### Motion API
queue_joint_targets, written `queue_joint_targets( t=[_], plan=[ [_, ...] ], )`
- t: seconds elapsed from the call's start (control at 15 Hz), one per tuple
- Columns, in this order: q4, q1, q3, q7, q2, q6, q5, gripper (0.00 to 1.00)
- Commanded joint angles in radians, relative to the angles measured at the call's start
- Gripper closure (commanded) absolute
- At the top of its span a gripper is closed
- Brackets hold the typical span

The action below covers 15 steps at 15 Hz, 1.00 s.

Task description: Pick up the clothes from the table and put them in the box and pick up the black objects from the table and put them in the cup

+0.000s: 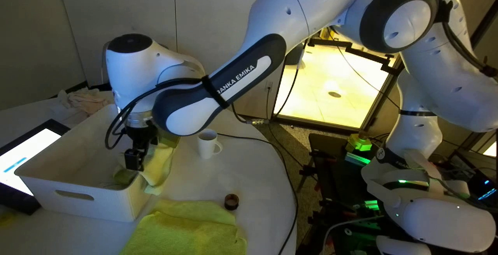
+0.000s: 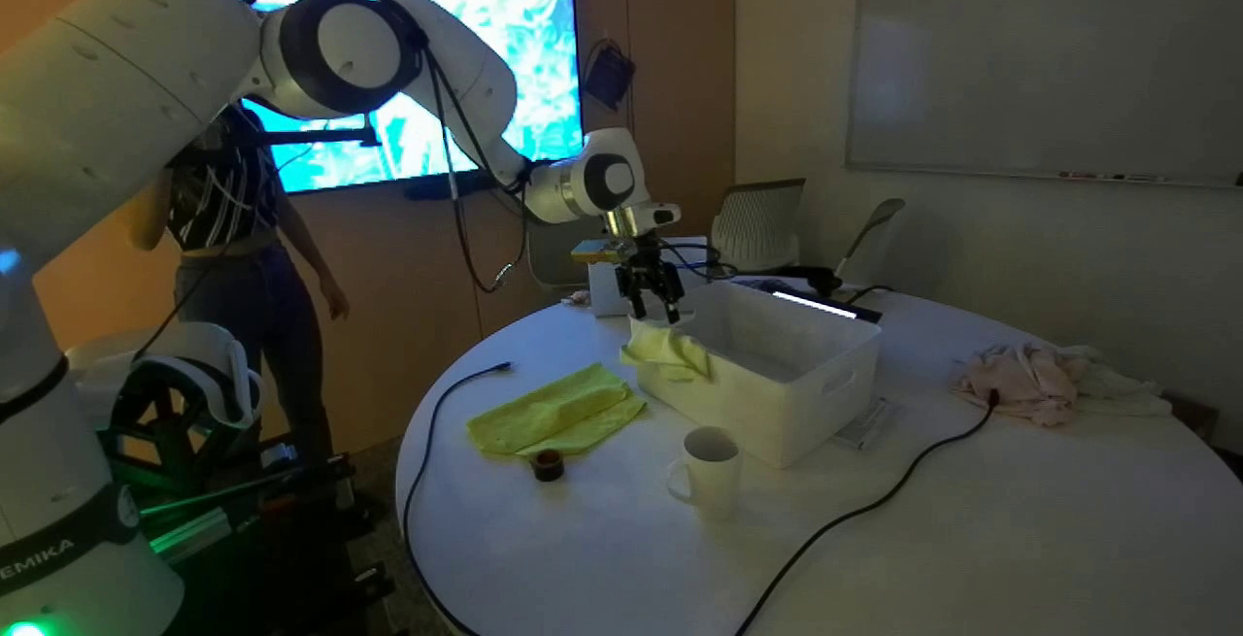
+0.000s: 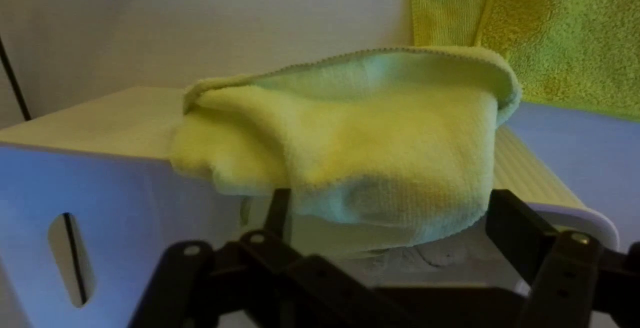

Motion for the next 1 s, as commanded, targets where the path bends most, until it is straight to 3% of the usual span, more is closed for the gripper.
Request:
queue_joint_targets(
  t=[0.0, 0.47, 0.93],
  plan=[
    [-0.242, 0.008, -0.038, 0.039, -0.161, 0.131, -0.014, 0.0],
    [-0.545, -0.009, -0.029, -0.005, -0.247, 0.4, 0.005, 0.0],
    [-0.65, 0.027, -0.064, -0.055, -0.221, 0.677, 0.003, 0.0]
  ],
)
